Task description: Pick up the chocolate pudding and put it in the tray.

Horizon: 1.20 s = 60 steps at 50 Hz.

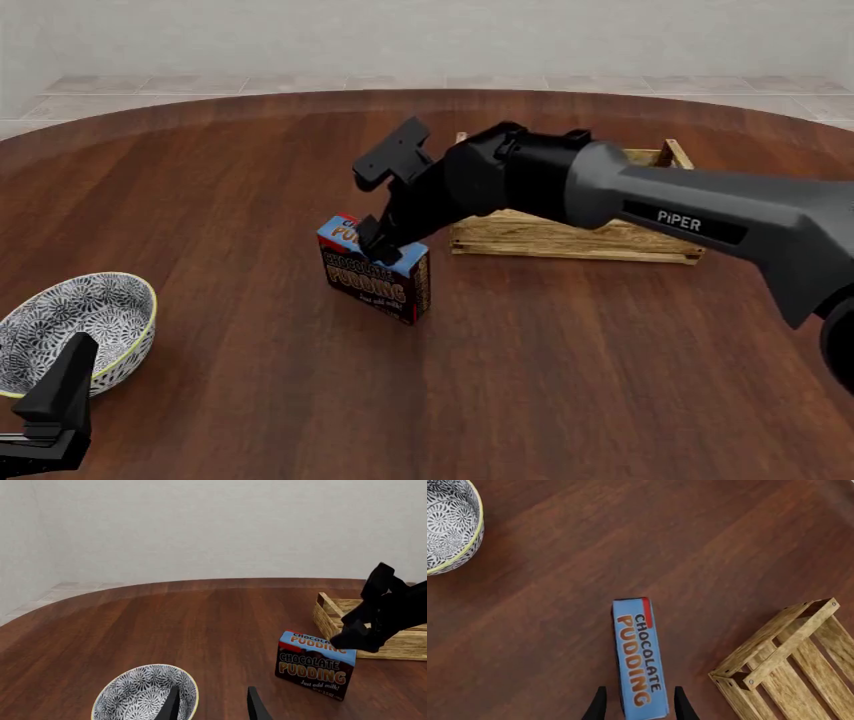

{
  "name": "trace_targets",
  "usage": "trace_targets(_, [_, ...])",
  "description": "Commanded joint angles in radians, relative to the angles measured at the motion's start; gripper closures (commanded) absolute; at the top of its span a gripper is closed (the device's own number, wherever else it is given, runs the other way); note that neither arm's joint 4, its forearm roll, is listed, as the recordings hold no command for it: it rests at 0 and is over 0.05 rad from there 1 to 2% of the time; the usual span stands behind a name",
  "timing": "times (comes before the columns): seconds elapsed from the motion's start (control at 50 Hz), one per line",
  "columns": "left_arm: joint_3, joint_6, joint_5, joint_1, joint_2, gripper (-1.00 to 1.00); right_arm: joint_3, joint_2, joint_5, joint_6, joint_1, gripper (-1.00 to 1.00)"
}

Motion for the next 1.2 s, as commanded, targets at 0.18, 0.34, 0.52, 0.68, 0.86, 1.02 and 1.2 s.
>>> trace_targets(0.18, [0.000, 0.000, 0.000, 0.000, 0.000, -1.00, 0.015, 0.006, -0.010, 0.009, 0.008, -1.00])
trace_targets(0.34, [0.000, 0.000, 0.000, 0.000, 0.000, -1.00, 0.021, 0.009, -0.016, 0.009, 0.010, -1.00])
trace_targets(0.52, [0.000, 0.000, 0.000, 0.000, 0.000, -1.00, 0.005, 0.015, -0.007, 0.008, -0.003, -1.00])
trace_targets(0.68, [0.000, 0.000, 0.000, 0.000, 0.000, -1.00, 0.013, 0.014, -0.014, 0.008, -0.002, -1.00])
trace_targets(0.86, [0.000, 0.000, 0.000, 0.000, 0.000, -1.00, 0.013, 0.023, -0.019, 0.012, 0.002, -1.00])
trace_targets(1.02, [0.000, 0.000, 0.000, 0.000, 0.000, -1.00, 0.009, 0.033, -0.021, 0.016, 0.004, -1.00])
trace_targets(1.2, [0.000, 0.000, 0.000, 0.000, 0.000, -1.00, -0.001, 0.042, -0.018, 0.012, -0.005, -1.00])
